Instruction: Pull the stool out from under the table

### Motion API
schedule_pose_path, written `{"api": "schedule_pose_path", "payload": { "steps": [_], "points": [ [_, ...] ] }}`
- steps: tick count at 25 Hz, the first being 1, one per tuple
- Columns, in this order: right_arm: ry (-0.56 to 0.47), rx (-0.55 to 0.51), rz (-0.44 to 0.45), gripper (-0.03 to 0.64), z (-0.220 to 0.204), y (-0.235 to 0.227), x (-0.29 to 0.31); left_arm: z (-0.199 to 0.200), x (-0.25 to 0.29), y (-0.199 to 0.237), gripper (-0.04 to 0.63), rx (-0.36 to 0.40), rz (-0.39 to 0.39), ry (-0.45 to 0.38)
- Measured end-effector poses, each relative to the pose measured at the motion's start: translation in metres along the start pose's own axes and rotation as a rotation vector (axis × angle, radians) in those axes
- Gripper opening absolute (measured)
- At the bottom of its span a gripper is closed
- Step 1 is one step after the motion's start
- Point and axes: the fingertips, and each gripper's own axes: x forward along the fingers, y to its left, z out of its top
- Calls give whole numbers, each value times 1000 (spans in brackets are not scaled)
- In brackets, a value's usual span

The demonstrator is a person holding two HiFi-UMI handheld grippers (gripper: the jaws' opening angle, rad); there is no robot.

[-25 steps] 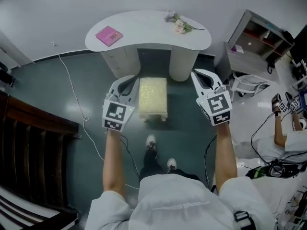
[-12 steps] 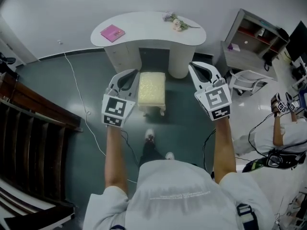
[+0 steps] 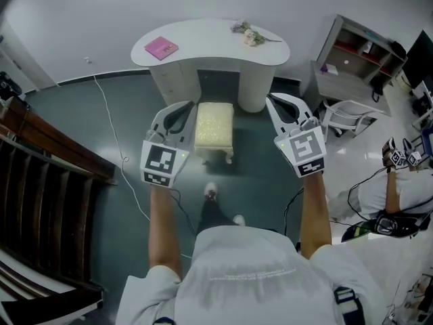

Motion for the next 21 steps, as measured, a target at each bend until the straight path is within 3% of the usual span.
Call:
{"api": "schedule_pose_path", "payload": {
  "steps": [21],
  "points": [
    [13,-13,53,15,-12,4,8,-6,10,-7,18,-16,-10,15]
  ]
}}
